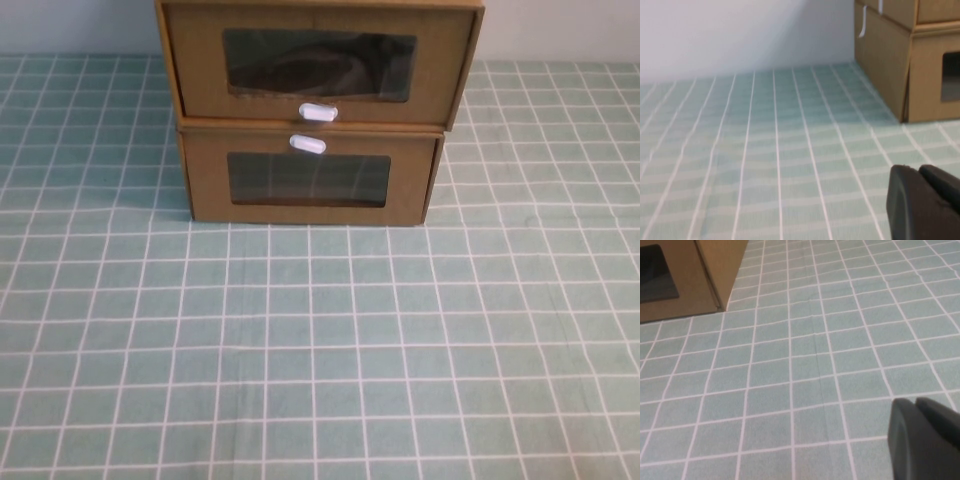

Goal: Close the shoe box

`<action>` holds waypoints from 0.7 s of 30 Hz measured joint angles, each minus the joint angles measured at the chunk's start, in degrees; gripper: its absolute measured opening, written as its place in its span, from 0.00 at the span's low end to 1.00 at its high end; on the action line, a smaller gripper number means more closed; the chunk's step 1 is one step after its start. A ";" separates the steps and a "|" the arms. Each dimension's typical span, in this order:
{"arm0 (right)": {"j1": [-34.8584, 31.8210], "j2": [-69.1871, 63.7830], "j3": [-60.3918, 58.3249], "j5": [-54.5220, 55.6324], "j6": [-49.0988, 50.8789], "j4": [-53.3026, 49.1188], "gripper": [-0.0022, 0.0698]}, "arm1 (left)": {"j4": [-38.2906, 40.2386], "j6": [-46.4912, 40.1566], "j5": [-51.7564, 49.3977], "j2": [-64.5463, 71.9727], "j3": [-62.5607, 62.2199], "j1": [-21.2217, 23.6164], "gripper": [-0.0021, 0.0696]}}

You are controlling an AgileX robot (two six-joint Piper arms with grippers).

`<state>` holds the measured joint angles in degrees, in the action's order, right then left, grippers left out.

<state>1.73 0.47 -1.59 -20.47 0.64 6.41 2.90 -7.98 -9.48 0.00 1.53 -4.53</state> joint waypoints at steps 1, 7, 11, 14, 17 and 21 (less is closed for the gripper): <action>0.00 0.00 0.00 -0.10 0.00 0.00 0.01 | -0.84 1.39 -1.68 -0.22 0.00 0.16 0.02; 0.00 0.11 0.00 -0.10 0.00 0.00 0.01 | -2.90 4.01 -10.77 -0.52 0.00 0.55 0.02; 0.00 0.11 0.00 -0.10 0.00 0.09 0.01 | -2.90 4.23 -11.02 -0.61 0.00 0.59 0.02; 0.00 0.11 0.00 -0.10 0.00 0.09 0.01 | -2.90 4.23 -11.07 -0.61 0.00 0.59 0.02; 0.00 0.11 0.00 -0.10 0.00 0.09 0.01 | -2.90 4.23 -11.16 -0.61 0.00 0.59 0.02; 0.00 0.11 0.00 -0.10 0.00 0.09 0.01 | -2.90 4.23 -11.16 -0.61 0.00 0.59 0.02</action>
<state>1.73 0.57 -1.59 -20.56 0.64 6.50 0.00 -3.75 -20.64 -0.61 1.53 -3.94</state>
